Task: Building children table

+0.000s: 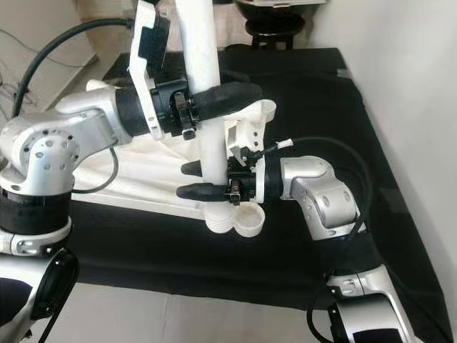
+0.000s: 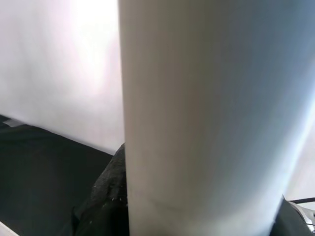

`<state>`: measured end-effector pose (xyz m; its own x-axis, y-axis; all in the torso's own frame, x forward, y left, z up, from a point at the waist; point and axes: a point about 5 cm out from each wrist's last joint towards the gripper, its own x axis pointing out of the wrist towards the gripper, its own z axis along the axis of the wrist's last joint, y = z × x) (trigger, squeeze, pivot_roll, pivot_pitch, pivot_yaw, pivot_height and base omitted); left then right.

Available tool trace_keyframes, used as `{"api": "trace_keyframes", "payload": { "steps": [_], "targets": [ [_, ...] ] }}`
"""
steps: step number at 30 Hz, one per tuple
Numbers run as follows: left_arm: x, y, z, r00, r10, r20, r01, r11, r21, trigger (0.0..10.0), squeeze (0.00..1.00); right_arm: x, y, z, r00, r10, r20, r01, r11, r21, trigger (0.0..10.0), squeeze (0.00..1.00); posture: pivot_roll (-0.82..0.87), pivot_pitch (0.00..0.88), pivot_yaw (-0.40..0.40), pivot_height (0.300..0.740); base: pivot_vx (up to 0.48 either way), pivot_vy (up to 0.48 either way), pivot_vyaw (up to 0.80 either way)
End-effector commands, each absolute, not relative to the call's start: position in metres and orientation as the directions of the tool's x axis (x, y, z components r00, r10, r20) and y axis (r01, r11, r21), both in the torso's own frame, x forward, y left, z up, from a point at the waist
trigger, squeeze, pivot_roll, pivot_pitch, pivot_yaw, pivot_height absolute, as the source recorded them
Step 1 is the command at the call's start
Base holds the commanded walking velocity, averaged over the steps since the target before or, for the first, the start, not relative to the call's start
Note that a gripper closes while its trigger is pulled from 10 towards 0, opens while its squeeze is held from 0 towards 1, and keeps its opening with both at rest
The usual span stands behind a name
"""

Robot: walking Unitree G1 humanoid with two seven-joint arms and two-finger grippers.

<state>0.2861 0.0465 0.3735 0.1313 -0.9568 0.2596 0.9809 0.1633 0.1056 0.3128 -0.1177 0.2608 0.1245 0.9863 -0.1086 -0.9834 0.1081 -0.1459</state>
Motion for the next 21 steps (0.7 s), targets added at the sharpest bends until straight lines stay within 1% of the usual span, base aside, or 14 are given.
{"api": "trace_keyframes", "payload": {
  "steps": [1, 6, 7, 8, 9, 12, 13, 14, 15, 16, 17, 18, 19, 21],
  "targets": [
    [0.244, 0.019, 0.399, -0.264, -0.917, 0.3, 0.951, -0.197, 0.236, 0.0, 0.0, 0.302, -0.073, 0.248, 0.009, 0.984, -0.179, -0.991, -0.016, -0.135, 0.0, 0.0, -0.07, 0.148, 0.012, 0.74, 0.0, 0.0, 0.0],
    [0.248, 0.03, 0.403, -0.242, -0.917, 0.315, 0.956, -0.171, 0.238, 0.0, 0.0, 0.304, -0.073, 0.25, 0.06, 0.986, -0.156, -0.99, 0.039, -0.139, 0.0, 0.0, -0.06, 0.149, 0.013, 0.74, 0.0, 0.0, 0.0],
    [0.252, 0.035, 0.406, -0.192, -0.922, 0.337, 0.966, -0.118, 0.229, 7.5, 1.0, 0.305, -0.074, 0.25, 0.101, 0.985, -0.137, -0.986, 0.081, -0.147, 0.0, 0.0, -0.06, 0.151, 0.013, 0.74, 0.0, 0.0, 0.0],
    [0.257, 0.042, 0.41, -0.144, -0.922, 0.36, 0.972, -0.065, 0.224, 10.0, 1.0, 0.308, -0.074, 0.251, 0.148, 0.983, -0.111, -0.98, 0.13, -0.153, 0.0, 0.0, -0.07, 0.151, 0.013, 0.74, 0.0, 0.0, 0.0],
    [0.257, 0.042, 0.41, -0.144, -0.922, 0.36, 0.972, -0.065, 0.224, 10.0, 1.0, 0.308, -0.074, 0.251, 0.148, 0.983, -0.111, -0.98, 0.13, -0.153, 0.0, 0.0, -0.07, 0.151, 0.013, 0.74, 0.0, 0.0, 0.0],
    [0.273, 0.08, 0.423, 0.04, -0.88, 0.474, 0.97, 0.148, 0.193, 10.0, 1.0, 0.322, -0.085, 0.258, 0.345, 0.939, 0.0, -0.928, 0.341, -0.152, 0.0, 0.0, -0.06, 0.157, 0.01, 0.74, 0.0, 0.0, 0.0],
    [0.273, 0.08, 0.423, 0.04, -0.88, 0.474, 0.97, 0.148, 0.193, 10.0, 1.0, 0.322, -0.085, 0.258, 0.345, 0.939, 0.0, -0.928, 0.341, -0.152, 0.0, 0.0, -0.06, 0.157, 0.01, 0.74, 0.0, 0.0, 0.0],
    [0.277, 0.096, 0.426, 0.099, -0.855, 0.509, 0.961, 0.214, 0.172, 10.0, 1.0, 0.326, -0.092, 0.261, 0.398, 0.917, 0.032, -0.904, 0.397, -0.159, 0.0, 0.0, -0.06, 0.158, 0.008, 0.74, 0.0, 0.0, 0.0],
    [0.277, 0.096, 0.426, 0.099, -0.855, 0.509, 0.961, 0.214, 0.172, 10.0, 1.0, 0.326, -0.092, 0.261, 0.398, 0.917, 0.032, -0.904, 0.397, -0.159, 0.0, 0.0, -0.06, 0.158, 0.008, 0.74, 0.0, 0.0, 0.0],
    [0.295, 0.082, 0.402, 0.219, -0.809, 0.546, 0.942, 0.321, 0.099, 10.0, 1.0, 0.327, -0.106, 0.265, 0.454, 0.887, 0.082, -0.874, 0.461, -0.152, 0.0, 0.0, -0.06, 0.177, 0.003, 0.74, 0.0, 0.0, 0.0],
    [0.295, 0.082, 0.402, 0.219, -0.809, 0.546, 0.942, 0.321, 0.099, 10.0, 1.0, 0.327, -0.106, 0.265, 0.454, 0.887, 0.082, -0.874, 0.461, -0.152, 0.0, 0.0, -0.06, 0.177, 0.003, 0.74, 0.0, 0.0, 0.0],
    [0.297, 0.082, 0.389, 0.28, -0.781, 0.559, 0.923, 0.379, 0.068, 10.0, 1.0, 0.324, -0.113, 0.266, 0.467, 0.878, 0.105, -0.865, 0.478, -0.154, 0.0, 0.0, -0.06, 0.182, 0.001, 0.74, 0.0, 0.0, 0.0],
    [0.296, 0.085, 0.388, 0.289, -0.776, 0.561, 0.919, 0.389, 0.065, 10.0, 1.0, 0.323, -0.115, 0.267, 0.467, 0.877, 0.108, -0.864, 0.479, -0.156, 0.0, 0.0, -0.06, 0.182, 0.001, 0.74, 0.0, 0.0, 0.0],
    [0.287, 0.101, 0.377, 0.348, -0.759, 0.551, 0.893, 0.448, 0.053, 10.0, 1.0, 0.319, -0.122, 0.267, 0.481, 0.87, 0.113, -0.853, 0.493, -0.172, 0.0, 0.0, -0.06, 0.201, -0.002, 0.74, 0.0, 0.0, 0.0]
  ]
}}
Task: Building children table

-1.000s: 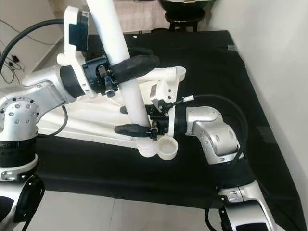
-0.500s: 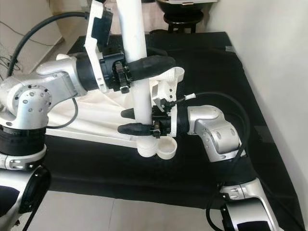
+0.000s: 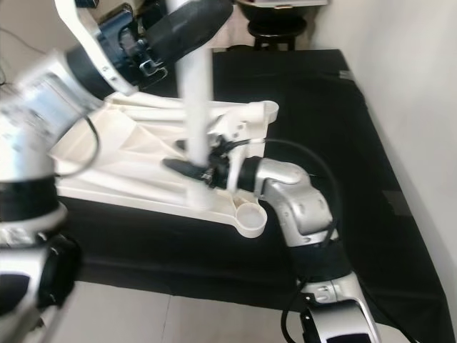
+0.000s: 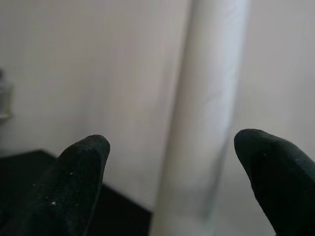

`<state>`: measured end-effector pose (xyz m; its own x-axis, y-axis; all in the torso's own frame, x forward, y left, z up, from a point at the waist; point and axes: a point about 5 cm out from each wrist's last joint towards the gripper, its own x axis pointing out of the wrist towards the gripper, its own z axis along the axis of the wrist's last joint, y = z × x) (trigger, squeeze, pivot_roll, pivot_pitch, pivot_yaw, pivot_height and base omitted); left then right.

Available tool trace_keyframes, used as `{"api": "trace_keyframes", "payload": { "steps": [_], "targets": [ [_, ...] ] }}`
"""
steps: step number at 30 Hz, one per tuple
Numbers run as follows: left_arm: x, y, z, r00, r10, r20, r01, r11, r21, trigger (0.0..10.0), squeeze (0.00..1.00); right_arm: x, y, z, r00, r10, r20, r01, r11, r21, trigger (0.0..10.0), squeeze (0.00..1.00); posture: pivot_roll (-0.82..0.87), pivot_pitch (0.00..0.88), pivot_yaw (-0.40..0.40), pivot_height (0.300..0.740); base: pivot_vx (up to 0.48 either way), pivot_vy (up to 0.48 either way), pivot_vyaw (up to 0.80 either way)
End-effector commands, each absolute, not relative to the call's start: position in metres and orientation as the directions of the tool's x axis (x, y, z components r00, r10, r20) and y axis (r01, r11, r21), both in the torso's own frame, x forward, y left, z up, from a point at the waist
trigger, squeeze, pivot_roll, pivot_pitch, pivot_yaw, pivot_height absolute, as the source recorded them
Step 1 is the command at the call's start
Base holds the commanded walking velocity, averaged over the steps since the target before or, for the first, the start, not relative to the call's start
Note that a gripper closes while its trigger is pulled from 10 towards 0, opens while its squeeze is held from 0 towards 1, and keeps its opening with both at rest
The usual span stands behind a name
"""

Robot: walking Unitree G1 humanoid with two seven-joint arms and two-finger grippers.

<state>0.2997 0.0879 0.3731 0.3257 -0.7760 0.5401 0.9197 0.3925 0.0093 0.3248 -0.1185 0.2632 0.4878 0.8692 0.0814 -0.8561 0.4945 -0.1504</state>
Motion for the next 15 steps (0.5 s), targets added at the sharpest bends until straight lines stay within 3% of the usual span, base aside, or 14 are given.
{"api": "trace_keyframes", "payload": {
  "steps": [1, 4, 5, 6, 7, 8, 12, 13, 15],
  "targets": [
    [0.283, 0.112, 0.369, 0.403, -0.739, 0.54, 0.87, 0.492, 0.023, 10.0, 1.0, 0.318, -0.127, 0.266, 0.499, 0.86, 0.111, -0.842, 0.511, -0.176, 0.0, 0.0, -0.06, 0.213, -0.003, 0.74, 0.0, 0.0, 0.0],
    [0.279, 0.122, 0.361, 0.459, -0.715, 0.526, 0.845, 0.535, -0.011, 10.0, 1.0, 0.317, -0.131, 0.266, 0.521, 0.846, 0.11, -0.827, 0.533, -0.178, 0.0, 0.0, -0.06, 0.218, -0.003, 0.74, 0.0, 0.0, 0.0],
    [0.276, 0.134, 0.346, 0.518, -0.702, 0.489, 0.815, 0.578, -0.034, 10.0, 1.0, 0.318, -0.138, 0.268, 0.543, 0.831, 0.125, -0.814, 0.557, -0.166, 0.0, 0.0, -0.06, 0.232, -0.007, 0.74, 0.0, 0.0, 0.0],
    [0.272, 0.146, 0.327, 0.581, -0.685, 0.439, 0.784, 0.617, -0.076, 10.0, 1.0, 0.317, -0.145, 0.271, 0.551, 0.822, 0.143, -0.807, 0.568, -0.159, 9.2, 0.0, -0.06, 0.239, -0.009, 0.74, 0.0, 0.0, 0.0],
    [0.272, 0.146, 0.327, 0.581, -0.685, 0.439, 0.784, 0.617, -0.076, 10.0, 1.0, 0.317, -0.145, 0.271, 0.551, 0.822, 0.143, -0.807, 0.568, -0.159, 9.2, 0.0, -0.06, 0.239, -0.009, 0.74, 0.0, 0.0, 0.0],
    [0.268, 0.155, 0.313, 0.624, -0.671, 0.401, 0.759, 0.643, -0.105, 10.0, 1.0, 0.316, -0.151, 0.273, 0.556, 0.816, 0.156, -0.802, 0.577, -0.155, 10.0, 0.0, -0.05, 0.241, -0.01, 0.74, 0.0, 0.0, 0.0],
    [0.247, 0.156, 0.254, 0.73, -0.647, 0.218, 0.682, 0.712, -0.168, 10.0, 1.0, 0.295, -0.152, 0.271, 0.402, 0.9, 0.171, -0.88, 0.431, -0.198, 10.0, 0.0, -0.05, 0.253, -0.01, 0.74, 0.0, 0.0, 0.0],
    [0.243, 0.151, 0.243, 0.741, -0.644, 0.191, 0.671, 0.717, -0.19, 10.0, 0.6, 0.293, -0.151, 0.268, 0.382, 0.911, 0.158, -0.89, 0.409, -0.201, 10.0, 0.0, -0.04, 0.254, -0.01, 0.74, 0.0, 0.0, 0.0],
    [0.241, 0.148, 0.237, 0.745, -0.643, 0.177, 0.667, 0.717, -0.204, 10.0, 0.6, 0.291, -0.15, 0.265, 0.37, 0.917, 0.149, -0.896, 0.395, -0.201, 10.0, 0.0, -0.04, 0.254, -0.01, 0.74, 0.0, 0.0, 0.0]
  ]
}}
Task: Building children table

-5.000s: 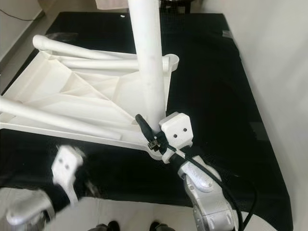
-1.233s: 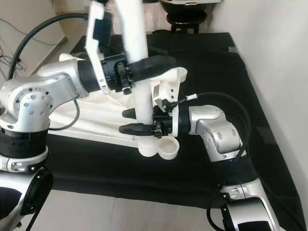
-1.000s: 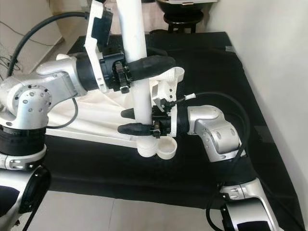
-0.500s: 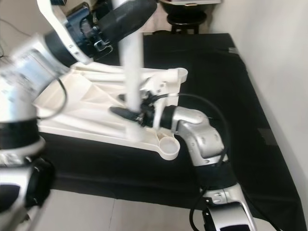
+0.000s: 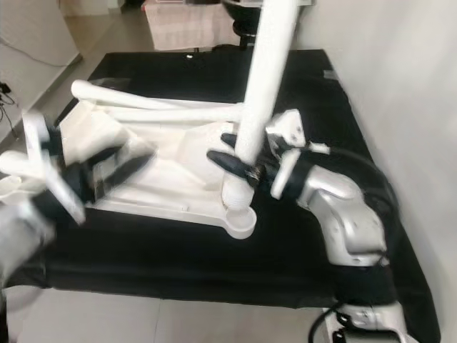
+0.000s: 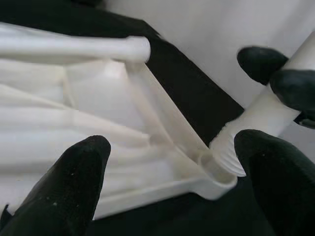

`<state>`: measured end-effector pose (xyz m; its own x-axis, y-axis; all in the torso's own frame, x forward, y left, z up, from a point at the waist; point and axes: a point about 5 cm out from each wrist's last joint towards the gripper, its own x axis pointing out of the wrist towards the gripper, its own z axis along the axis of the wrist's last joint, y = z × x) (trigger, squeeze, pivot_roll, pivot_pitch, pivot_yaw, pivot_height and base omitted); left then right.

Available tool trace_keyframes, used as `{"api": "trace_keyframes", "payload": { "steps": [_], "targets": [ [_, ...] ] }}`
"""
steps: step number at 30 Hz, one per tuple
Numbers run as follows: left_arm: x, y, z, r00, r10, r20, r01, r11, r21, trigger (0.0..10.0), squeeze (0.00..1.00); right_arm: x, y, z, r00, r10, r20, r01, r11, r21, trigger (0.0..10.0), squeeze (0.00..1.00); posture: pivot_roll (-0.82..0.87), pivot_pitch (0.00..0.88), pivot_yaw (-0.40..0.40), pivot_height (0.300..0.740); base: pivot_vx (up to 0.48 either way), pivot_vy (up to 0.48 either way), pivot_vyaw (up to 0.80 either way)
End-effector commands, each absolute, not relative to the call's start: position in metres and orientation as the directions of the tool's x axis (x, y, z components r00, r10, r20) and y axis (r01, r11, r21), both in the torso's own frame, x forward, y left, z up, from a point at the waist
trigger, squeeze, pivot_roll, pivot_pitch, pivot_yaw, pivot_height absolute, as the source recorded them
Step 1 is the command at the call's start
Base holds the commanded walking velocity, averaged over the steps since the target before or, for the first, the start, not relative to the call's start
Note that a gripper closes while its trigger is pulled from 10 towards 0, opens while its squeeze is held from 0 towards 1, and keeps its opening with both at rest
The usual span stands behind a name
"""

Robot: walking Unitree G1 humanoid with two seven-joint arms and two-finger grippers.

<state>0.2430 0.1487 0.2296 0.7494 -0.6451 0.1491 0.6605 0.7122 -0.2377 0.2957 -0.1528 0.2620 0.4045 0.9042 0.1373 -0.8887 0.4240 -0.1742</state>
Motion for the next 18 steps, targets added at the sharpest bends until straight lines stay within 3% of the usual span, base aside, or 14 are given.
{"api": "trace_keyframes", "payload": {
  "steps": [1, 4, 8, 13, 18],
  "targets": [
    [0.235, 0.143, 0.225, 0.749, -0.65, 0.13, 0.662, 0.722, -0.201, 10.0, 0.0, 0.288, -0.147, 0.26, 0.353, 0.927, 0.127, -0.904, 0.373, -0.209, 10.0, 0.0, -0.05, 0.257, -0.005, 0.74, 0.0, 0.0, 0.0],
    [0.215, 0.13, 0.203, 0.733, -0.68, 0.016, 0.673, 0.721, -0.168, 10.0, 0.0, 0.279, -0.143, 0.25, 0.317, 0.945, 0.086, -0.919, 0.328, -0.217, 10.0, 0.0, -0.05, 0.263, -0.001, 0.74, 0.0, 0.0, 0.0],
    [0.209, 0.126, 0.197, 0.722, -0.692, -0.015, 0.68, 0.713, -0.168, 10.0, 0.0, 0.278, -0.142, 0.247, 0.32, 0.944, 0.08, -0.919, 0.33, -0.216, 10.0, 0.0, -0.05, 0.263, 0.003, 0.74, 0.0, 0.0, 0.0],
    [0.183, 0.113, 0.171, 0.669, -0.728, -0.15, 0.727, 0.682, -0.072, 10.0, 0.0, 0.283, -0.136, 0.232, 0.398, 0.914, 0.072, -0.895, 0.405, -0.186, 10.0, 0.0, -0.06, 0.264, 0.004, 0.74, 0.0, 0.0, 0.0],
    [0.181, 0.109, 0.166, 0.676, -0.721, -0.151, 0.726, 0.687, -0.034, 10.0, 0.0, 0.285, -0.135, 0.228, 0.435, 0.896, 0.094, -0.882, 0.445, -0.157, 10.0, 0.0, -0.05, 0.261, 0.005, 0.74, 0.0, 0.0, 0.0]
  ]
}}
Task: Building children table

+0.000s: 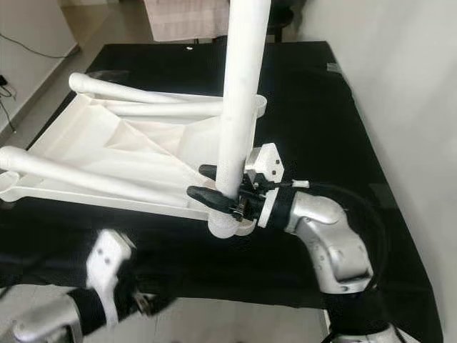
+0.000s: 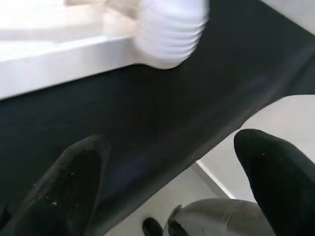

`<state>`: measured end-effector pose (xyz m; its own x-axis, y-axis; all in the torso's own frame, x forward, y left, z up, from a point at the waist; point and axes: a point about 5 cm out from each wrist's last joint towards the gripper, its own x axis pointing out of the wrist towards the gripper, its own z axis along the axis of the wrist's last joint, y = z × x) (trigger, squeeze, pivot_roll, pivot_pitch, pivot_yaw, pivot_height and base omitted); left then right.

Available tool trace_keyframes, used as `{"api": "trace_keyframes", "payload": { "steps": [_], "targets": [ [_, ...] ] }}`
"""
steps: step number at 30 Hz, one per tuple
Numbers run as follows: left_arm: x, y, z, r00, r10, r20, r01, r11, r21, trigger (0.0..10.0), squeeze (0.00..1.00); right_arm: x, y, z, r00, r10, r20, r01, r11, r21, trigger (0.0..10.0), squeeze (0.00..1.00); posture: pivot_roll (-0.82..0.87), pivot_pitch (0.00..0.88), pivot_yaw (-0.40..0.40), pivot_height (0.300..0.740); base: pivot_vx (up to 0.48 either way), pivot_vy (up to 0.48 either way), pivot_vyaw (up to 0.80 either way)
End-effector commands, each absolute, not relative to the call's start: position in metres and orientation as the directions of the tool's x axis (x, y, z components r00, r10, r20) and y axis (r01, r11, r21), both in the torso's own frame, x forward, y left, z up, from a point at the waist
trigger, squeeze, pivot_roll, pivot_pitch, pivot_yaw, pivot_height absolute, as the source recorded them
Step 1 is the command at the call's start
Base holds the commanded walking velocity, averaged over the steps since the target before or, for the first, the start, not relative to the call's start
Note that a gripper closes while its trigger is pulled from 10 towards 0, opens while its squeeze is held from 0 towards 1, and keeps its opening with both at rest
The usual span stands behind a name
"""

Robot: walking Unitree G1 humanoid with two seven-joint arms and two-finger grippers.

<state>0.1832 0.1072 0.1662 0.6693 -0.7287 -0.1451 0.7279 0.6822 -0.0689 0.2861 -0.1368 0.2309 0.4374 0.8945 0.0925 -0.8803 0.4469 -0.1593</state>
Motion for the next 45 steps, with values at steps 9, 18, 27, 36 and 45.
{"api": "trace_keyframes", "payload": {
  "steps": [9, 18, 27, 36, 45],
  "targets": [
    [0.176, 0.107, 0.164, 0.677, -0.722, -0.143, 0.728, 0.685, -0.015, 10.0, 0.0, 0.289, -0.136, 0.224, 0.462, 0.883, 0.081, -0.866, 0.469, -0.173, 10.0, 0.0, -0.04, 0.264, 0.009, 0.74, 0.0, 0.0, 0.0],
    [0.173, 0.108, 0.161, 0.692, -0.711, -0.127, 0.717, 0.697, 0.003, 10.0, 0.0, 0.298, -0.148, 0.227, 0.515, 0.853, 0.081, -0.828, 0.52, -0.212, 10.0, 0.0, -0.03, 0.27, 0.02, 0.74, 0.0, 0.0, 0.0],
    [0.173, 0.108, 0.161, 0.693, -0.711, -0.117, 0.716, 0.698, 0.0, 10.0, 0.0, 0.296, -0.161, 0.233, 0.483, 0.873, 0.071, -0.842, 0.485, -0.235, 10.0, 0.0, -0.03, 0.28, 0.024, 0.74, 0.0, 0.0, 0.0],
    [0.175, 0.109, 0.161, 0.692, -0.713, -0.11, 0.717, 0.697, -0.001, 10.0, 0.0, 0.282, -0.163, 0.227, 0.378, 0.926, 0.015, -0.901, 0.371, -0.227, 10.0, 0.0, -0.04, 0.289, 0.027, 0.74, 0.0, 0.0, 0.0],
    [0.175, 0.109, 0.161, 0.691, -0.714, -0.109, 0.719, 0.695, 0.004, 10.0, 0.0, 0.273, -0.153, 0.217, 0.304, 0.952, -0.034, -0.929, 0.288, -0.232, 10.0, 0.0, -0.03, 0.281, 0.029, 0.74, 0.0, 0.0, 0.0]
  ]
}}
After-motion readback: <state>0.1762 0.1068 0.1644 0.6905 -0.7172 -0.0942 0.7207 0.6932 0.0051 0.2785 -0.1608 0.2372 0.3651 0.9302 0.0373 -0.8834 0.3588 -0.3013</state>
